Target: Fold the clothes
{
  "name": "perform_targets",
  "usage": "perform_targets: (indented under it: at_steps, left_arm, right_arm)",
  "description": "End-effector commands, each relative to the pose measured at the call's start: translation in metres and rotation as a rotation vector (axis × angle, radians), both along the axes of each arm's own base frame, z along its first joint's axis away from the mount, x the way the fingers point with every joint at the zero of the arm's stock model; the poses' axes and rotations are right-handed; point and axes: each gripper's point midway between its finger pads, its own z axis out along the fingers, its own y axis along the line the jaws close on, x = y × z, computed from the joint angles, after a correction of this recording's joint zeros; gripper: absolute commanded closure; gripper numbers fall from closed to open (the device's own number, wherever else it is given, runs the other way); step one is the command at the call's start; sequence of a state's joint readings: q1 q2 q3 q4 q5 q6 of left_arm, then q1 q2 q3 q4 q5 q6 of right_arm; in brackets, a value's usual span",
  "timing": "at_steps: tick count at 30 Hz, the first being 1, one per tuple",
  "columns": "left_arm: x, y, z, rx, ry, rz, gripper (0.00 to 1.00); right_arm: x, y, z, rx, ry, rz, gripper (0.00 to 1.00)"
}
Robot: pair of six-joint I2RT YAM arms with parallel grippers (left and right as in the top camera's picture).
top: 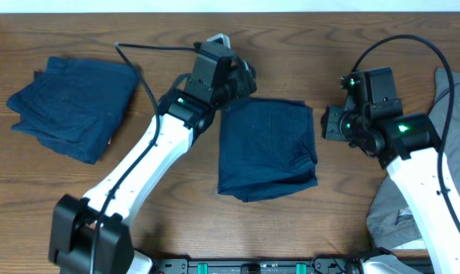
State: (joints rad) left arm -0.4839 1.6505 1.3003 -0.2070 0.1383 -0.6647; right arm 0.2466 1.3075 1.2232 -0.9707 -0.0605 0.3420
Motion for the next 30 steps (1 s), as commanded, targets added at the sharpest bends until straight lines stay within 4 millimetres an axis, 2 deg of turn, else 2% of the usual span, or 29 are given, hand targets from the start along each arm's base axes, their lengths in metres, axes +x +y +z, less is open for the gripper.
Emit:
perform_targets:
  at_steps: [1, 5, 7, 11, 16, 20, 22, 25, 28, 30]
  left_arm:
    - [0.022, 0.003, -0.032, 0.155, -0.046, -0.048, 0.42]
    - [0.032, 0.002, -0.08, 0.214, 0.005, -0.074, 0.42]
    - [0.033, 0.005, -0.106, 0.237, 0.056, -0.074, 0.41]
    - [0.023, 0.015, -0.149, 0.288, 0.171, -0.076, 0.42]
    - [-0.006, 0.029, -0.183, 0.359, 0.33, -0.093, 0.42]
    - [-0.042, 0.046, -0.199, 0.428, 0.489, -0.109, 0.42]
    - [-0.068, 0.059, -0.205, 0.474, 0.6, -0.119, 0.42]
    - [-0.115, 0.073, -0.208, 0.513, 0.797, -0.156, 0.44]
    - [-0.161, 0.073, -0.2, 0.463, 1.001, -0.2, 0.45]
    - [-0.184, 0.059, -0.19, 0.359, 1.11, -0.244, 0.45]
  right_arm:
    - [-0.019, 0.046, -0.016, 0.126, 0.09, 0.188, 0.51]
    - [-0.038, 0.078, -0.043, 0.178, 0.179, 0.266, 0.5]
    - [-0.049, 0.087, -0.066, 0.171, 0.245, 0.267, 0.5]
    - [-0.07, 0.094, -0.108, 0.149, 0.362, 0.253, 0.5]
    - [-0.099, 0.083, -0.159, 0.113, 0.505, 0.187, 0.5]
    - [-0.112, 0.057, -0.188, 0.023, 0.561, 0.091, 0.49]
    - [-0.107, 0.036, -0.195, -0.056, 0.544, 0.018, 0.49]
    - [-0.085, 0.005, -0.196, -0.163, 0.46, -0.077, 0.5]
    - [-0.043, -0.019, -0.19, -0.2, 0.305, -0.174, 0.49]
    - [-0.006, -0.018, -0.181, -0.156, 0.172, -0.153, 0.49]
